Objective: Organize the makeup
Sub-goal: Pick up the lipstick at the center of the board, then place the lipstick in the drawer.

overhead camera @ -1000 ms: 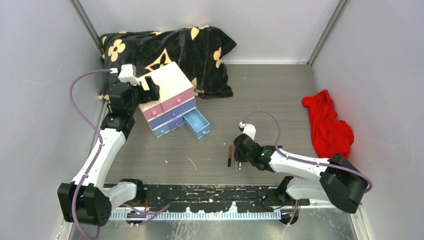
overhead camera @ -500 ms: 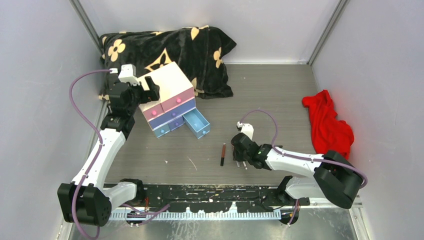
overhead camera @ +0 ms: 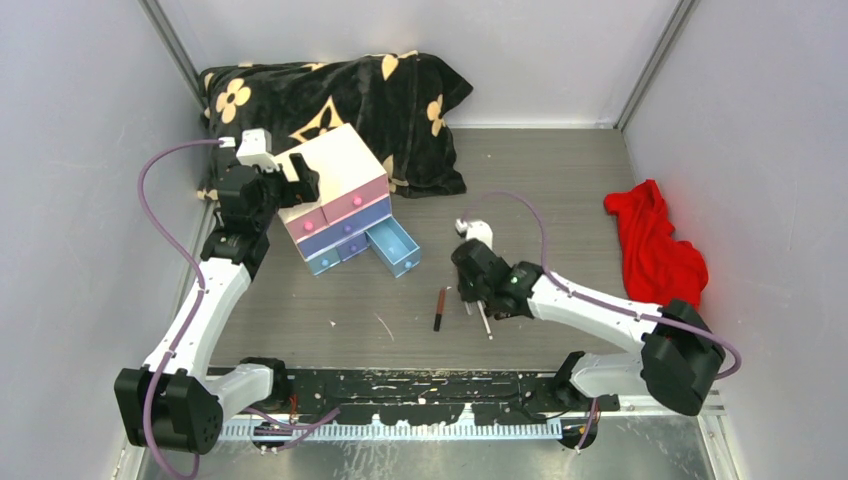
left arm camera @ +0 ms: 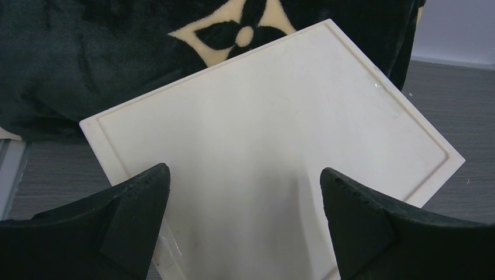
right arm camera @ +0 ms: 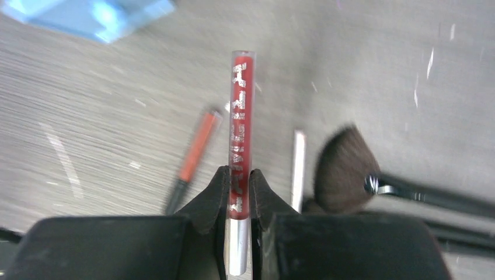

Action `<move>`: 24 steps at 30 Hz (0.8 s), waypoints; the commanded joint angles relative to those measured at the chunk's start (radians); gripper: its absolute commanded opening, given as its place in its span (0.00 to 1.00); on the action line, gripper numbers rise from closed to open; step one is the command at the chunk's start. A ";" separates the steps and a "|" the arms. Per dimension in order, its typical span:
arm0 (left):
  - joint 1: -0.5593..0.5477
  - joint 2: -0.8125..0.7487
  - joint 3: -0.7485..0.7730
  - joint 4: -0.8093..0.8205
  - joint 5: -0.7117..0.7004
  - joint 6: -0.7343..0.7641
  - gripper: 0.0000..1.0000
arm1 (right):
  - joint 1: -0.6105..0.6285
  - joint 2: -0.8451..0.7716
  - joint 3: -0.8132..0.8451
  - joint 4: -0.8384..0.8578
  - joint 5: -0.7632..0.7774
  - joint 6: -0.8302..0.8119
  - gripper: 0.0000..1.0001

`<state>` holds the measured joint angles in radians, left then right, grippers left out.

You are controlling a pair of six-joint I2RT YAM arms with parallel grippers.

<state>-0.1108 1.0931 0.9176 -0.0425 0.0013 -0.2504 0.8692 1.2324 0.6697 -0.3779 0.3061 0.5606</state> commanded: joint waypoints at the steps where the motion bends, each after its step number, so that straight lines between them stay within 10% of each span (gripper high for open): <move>1: 0.003 -0.002 -0.032 -0.138 0.020 -0.027 1.00 | 0.000 0.067 0.285 -0.094 -0.041 -0.162 0.01; 10: 0.003 -0.005 -0.036 -0.133 0.024 -0.037 1.00 | -0.048 0.411 0.769 -0.314 -0.303 -0.354 0.02; 24: 0.003 -0.019 -0.027 -0.136 0.023 -0.031 1.00 | -0.088 0.636 0.980 -0.331 -0.414 -0.379 0.02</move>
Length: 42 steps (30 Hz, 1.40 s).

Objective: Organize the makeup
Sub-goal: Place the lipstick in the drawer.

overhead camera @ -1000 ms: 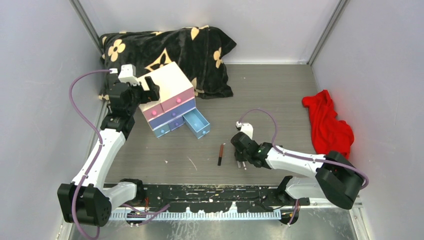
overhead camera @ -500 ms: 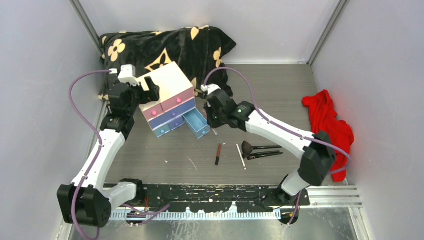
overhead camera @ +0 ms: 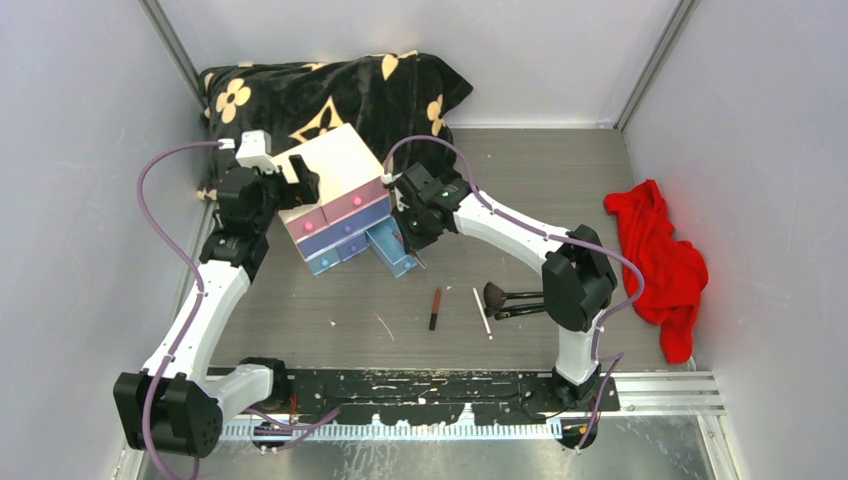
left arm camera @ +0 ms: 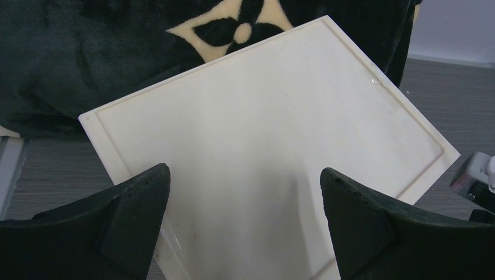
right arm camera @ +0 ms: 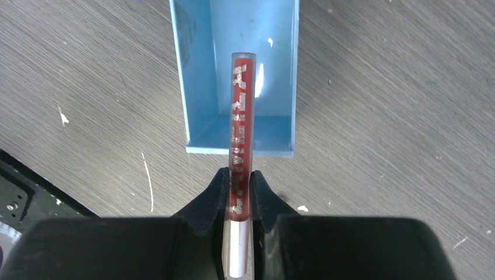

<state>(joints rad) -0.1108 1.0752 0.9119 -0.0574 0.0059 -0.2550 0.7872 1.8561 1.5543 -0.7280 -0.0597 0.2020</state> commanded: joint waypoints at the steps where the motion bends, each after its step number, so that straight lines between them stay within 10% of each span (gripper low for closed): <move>1: 0.003 -0.003 -0.022 -0.122 0.017 -0.026 1.00 | -0.007 0.020 0.103 0.025 -0.056 -0.018 0.03; 12: 0.003 0.000 -0.008 -0.128 0.016 -0.020 1.00 | -0.017 0.073 0.109 0.090 -0.065 0.002 0.20; 42: 0.003 -0.013 -0.020 -0.134 0.003 -0.017 1.00 | -0.032 0.039 -0.045 0.180 -0.051 0.043 0.24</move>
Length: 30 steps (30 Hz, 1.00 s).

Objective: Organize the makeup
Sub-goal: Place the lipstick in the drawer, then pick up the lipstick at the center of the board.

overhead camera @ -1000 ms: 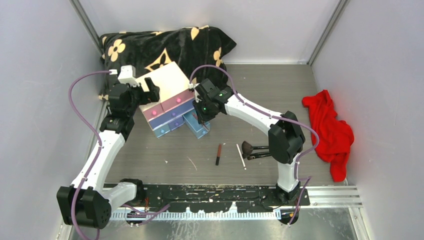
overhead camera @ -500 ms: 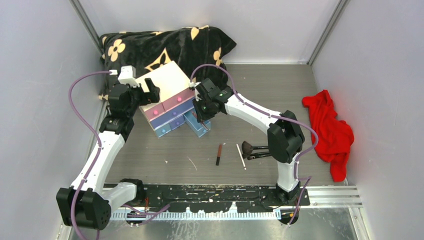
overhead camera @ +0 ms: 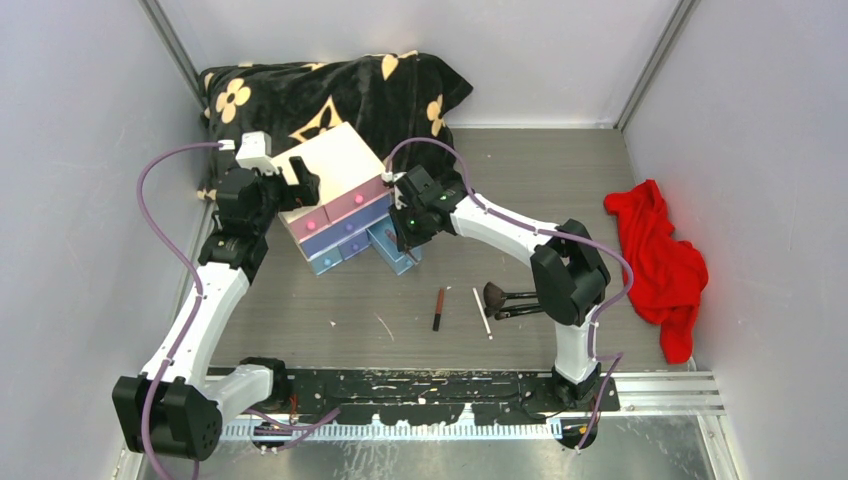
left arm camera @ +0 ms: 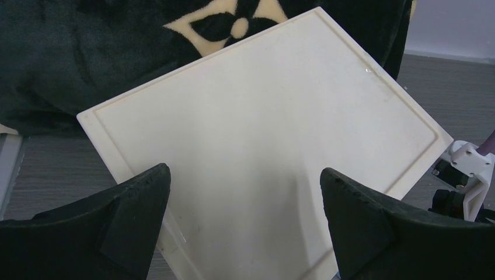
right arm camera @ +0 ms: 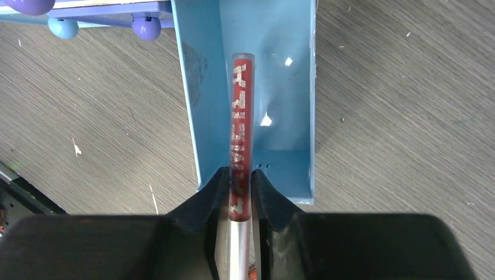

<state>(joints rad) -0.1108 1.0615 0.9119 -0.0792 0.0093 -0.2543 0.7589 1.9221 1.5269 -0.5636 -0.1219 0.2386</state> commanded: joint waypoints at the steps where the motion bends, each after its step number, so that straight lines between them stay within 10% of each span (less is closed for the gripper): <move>1: 0.003 0.002 -0.019 -0.114 0.000 -0.017 1.00 | -0.003 -0.028 -0.017 0.021 0.013 0.008 0.26; 5: 0.003 -0.002 -0.016 -0.117 -0.004 -0.017 1.00 | -0.003 -0.038 0.003 0.036 0.038 0.011 0.41; 18: 0.003 -0.009 -0.016 -0.125 -0.007 -0.015 1.00 | -0.004 -0.253 -0.064 0.103 0.138 0.009 0.43; 30: 0.003 0.012 -0.018 -0.117 -0.018 -0.006 1.00 | 0.089 -0.487 -0.542 0.118 0.382 0.202 0.41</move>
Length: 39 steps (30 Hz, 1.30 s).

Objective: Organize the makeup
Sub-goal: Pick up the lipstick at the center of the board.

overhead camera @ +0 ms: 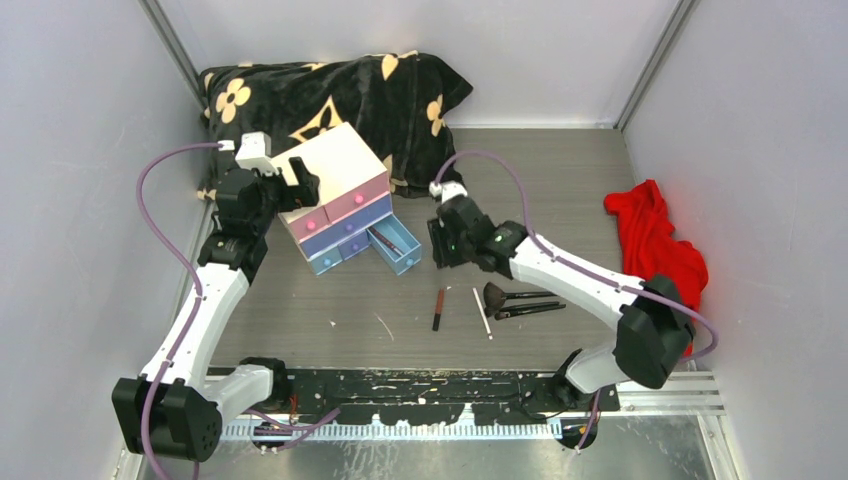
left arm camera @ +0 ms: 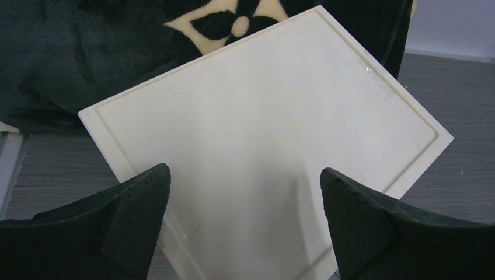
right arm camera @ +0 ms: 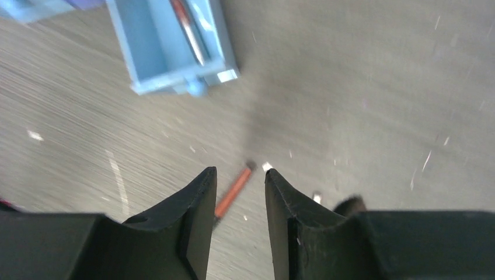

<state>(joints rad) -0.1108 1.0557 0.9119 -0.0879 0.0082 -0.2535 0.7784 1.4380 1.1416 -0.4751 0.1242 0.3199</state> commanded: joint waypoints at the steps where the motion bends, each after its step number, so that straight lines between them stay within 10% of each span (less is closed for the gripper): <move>1: 0.003 0.022 -0.017 -0.108 -0.017 -0.003 1.00 | 0.092 -0.004 -0.200 0.049 0.156 0.147 0.41; 27: 0.003 0.030 -0.021 -0.099 0.000 -0.006 1.00 | 0.171 0.136 -0.343 0.304 0.135 0.316 0.43; 33: 0.003 0.024 -0.023 -0.102 0.001 -0.006 1.00 | 0.174 0.177 -0.332 0.303 0.124 0.309 0.03; 39: 0.003 0.025 -0.023 -0.101 0.001 -0.008 1.00 | 0.181 0.119 -0.310 0.230 0.199 0.277 0.01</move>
<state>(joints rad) -0.1108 1.0649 0.9123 -0.0765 0.0086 -0.2493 0.9504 1.5929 0.7979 -0.1738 0.2596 0.6189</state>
